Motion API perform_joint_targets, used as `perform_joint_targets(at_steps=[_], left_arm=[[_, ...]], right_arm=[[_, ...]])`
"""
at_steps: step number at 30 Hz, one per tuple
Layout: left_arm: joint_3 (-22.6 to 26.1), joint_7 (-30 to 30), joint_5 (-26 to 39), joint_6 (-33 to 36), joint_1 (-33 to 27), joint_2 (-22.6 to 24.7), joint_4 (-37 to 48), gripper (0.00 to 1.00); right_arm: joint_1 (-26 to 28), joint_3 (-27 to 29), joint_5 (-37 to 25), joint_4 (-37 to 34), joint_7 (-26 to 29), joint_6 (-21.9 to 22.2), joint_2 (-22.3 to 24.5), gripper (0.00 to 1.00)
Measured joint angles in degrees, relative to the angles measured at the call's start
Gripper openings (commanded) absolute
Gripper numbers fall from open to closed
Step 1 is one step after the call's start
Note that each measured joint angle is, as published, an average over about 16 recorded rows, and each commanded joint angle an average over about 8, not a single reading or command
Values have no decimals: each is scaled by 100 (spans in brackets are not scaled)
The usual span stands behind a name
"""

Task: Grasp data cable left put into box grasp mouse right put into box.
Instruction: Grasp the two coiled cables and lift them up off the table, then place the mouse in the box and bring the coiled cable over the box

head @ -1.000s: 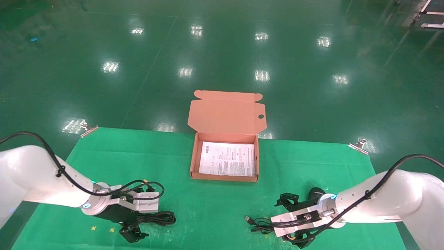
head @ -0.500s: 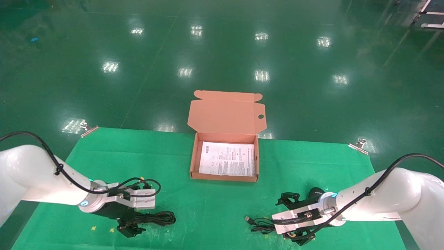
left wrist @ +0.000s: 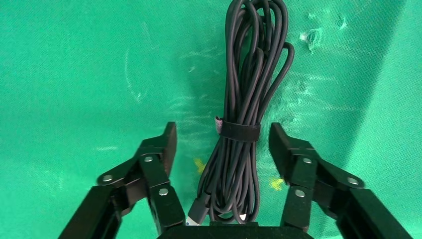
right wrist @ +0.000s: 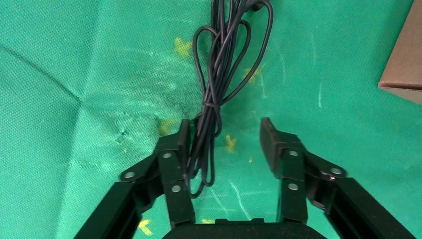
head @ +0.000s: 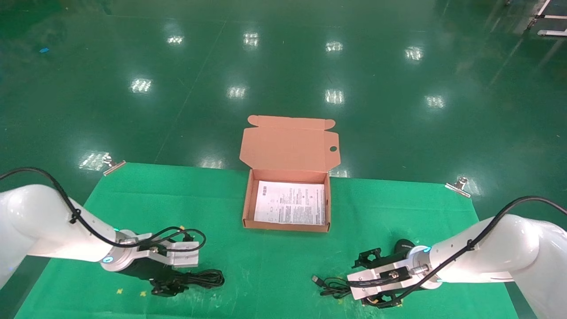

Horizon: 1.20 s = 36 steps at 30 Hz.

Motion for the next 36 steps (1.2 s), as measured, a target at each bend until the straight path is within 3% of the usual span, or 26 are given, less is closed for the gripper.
perform_joint_targets(at_steps=[15,22,31,36], left_arm=[[3,-1,1,16,4,-9,-25,0],[-10,95,-28,144,-16,-191,-182,0],[-161,109,-81,285,-302,-834,-1183,0],[-291,-84,-13,99,-523,-1131,-2009,0]], right_arm=[[10,8,3,21,22,-12,22,0],[177,157,117,215,260,-108,288,0],[700,676,476,990,969,-70,886,0],[1074,988,731,1310,1241,187,884,0]])
